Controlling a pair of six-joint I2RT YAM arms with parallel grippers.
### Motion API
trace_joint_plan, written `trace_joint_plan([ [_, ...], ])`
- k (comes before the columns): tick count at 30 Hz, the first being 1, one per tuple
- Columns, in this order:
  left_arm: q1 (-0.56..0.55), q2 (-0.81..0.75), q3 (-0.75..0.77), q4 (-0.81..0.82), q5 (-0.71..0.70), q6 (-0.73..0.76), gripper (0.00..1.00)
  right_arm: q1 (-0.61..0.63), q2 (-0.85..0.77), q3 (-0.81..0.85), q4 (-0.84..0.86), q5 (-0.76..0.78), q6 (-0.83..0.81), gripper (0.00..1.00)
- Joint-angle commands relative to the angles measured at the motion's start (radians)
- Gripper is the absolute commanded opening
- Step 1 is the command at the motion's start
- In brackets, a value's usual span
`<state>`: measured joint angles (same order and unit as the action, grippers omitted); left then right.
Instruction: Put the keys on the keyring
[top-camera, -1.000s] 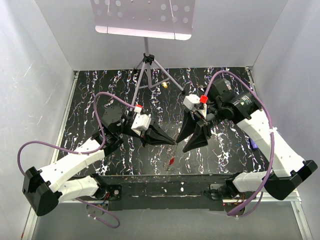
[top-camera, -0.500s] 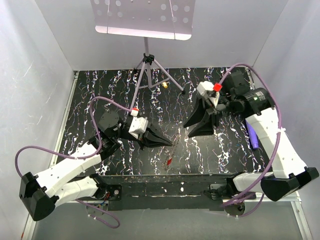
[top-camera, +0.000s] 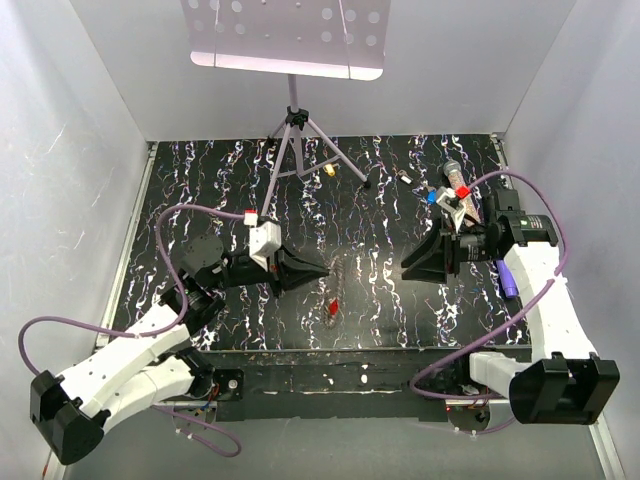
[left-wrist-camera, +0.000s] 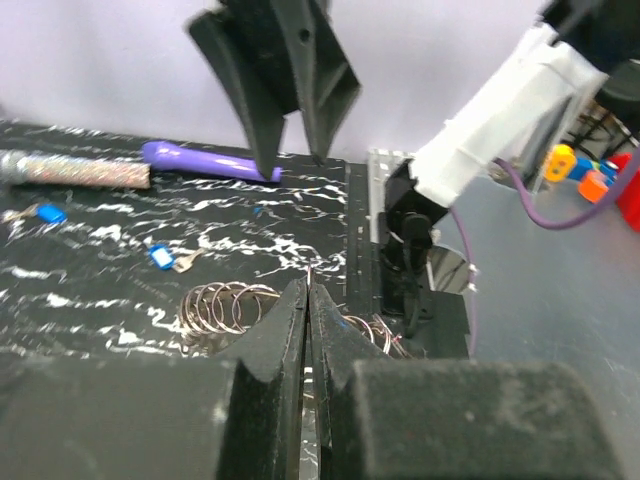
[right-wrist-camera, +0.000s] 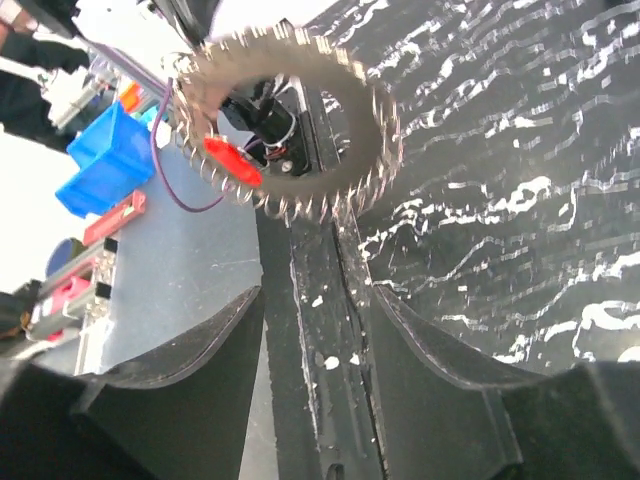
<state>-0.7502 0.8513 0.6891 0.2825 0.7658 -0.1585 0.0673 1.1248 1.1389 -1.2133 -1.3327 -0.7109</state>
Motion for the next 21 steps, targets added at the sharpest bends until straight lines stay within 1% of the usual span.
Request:
trace_joint_plan([
  [1,0.051,-0.081,-0.011,-0.08,-0.152,-0.059,0.0,-0.101,-0.007,-0.102,-0.006,-0.017,-0.002,0.54],
  [2,0.057,-0.093,-0.011,-0.098,-0.173,-0.058,0.0,-0.125,0.012,-0.113,0.586,0.768,0.556,0.8],
  [4,0.074,-0.119,-0.011,-0.144,-0.2,-0.043,0.0,-0.178,0.056,-0.104,0.587,0.726,0.646,0.79],
  [5,0.078,-0.13,-0.011,-0.169,-0.216,-0.032,0.0,-0.193,0.073,-0.1,0.574,0.686,0.653,0.79],
  [6,0.086,-0.141,-0.011,-0.192,-0.224,-0.018,0.0,-0.195,0.081,-0.1,0.56,0.669,0.643,0.79],
  [9,0.092,-0.161,-0.013,-0.233,-0.226,0.017,0.0,-0.195,0.084,-0.123,0.574,0.716,0.61,0.79],
  [12,0.094,-0.179,-0.04,-0.211,-0.23,0.011,0.0,-0.208,0.102,-0.136,0.561,0.675,0.576,0.79],
  [14,0.094,-0.182,-0.063,-0.175,-0.238,0.001,0.0,-0.208,0.113,-0.143,0.557,0.682,0.538,0.77],
  [15,0.097,-0.179,-0.072,-0.161,-0.238,-0.004,0.0,-0.21,0.13,-0.14,0.561,0.693,0.531,0.71],
  [16,0.097,-0.172,-0.072,-0.151,-0.237,-0.006,0.0,-0.208,0.15,-0.13,0.549,0.701,0.515,0.52],
  [17,0.097,-0.161,-0.072,-0.146,-0.234,-0.007,0.0,-0.208,0.182,-0.116,0.534,0.708,0.493,0.26],
  [18,0.098,-0.15,-0.071,-0.144,-0.227,-0.003,0.0,-0.208,0.216,-0.102,0.523,0.711,0.485,0.05],
  [19,0.1,-0.138,-0.069,-0.144,-0.22,-0.003,0.0,-0.208,0.248,-0.087,0.503,0.711,0.467,0.02],
  [20,0.103,-0.13,-0.068,-0.144,-0.215,0.0,0.0,-0.21,0.288,-0.065,0.476,0.705,0.446,0.03],
  [21,0.104,-0.121,-0.069,-0.14,-0.209,0.002,0.0,-0.212,0.321,-0.045,0.447,0.689,0.403,0.07],
])
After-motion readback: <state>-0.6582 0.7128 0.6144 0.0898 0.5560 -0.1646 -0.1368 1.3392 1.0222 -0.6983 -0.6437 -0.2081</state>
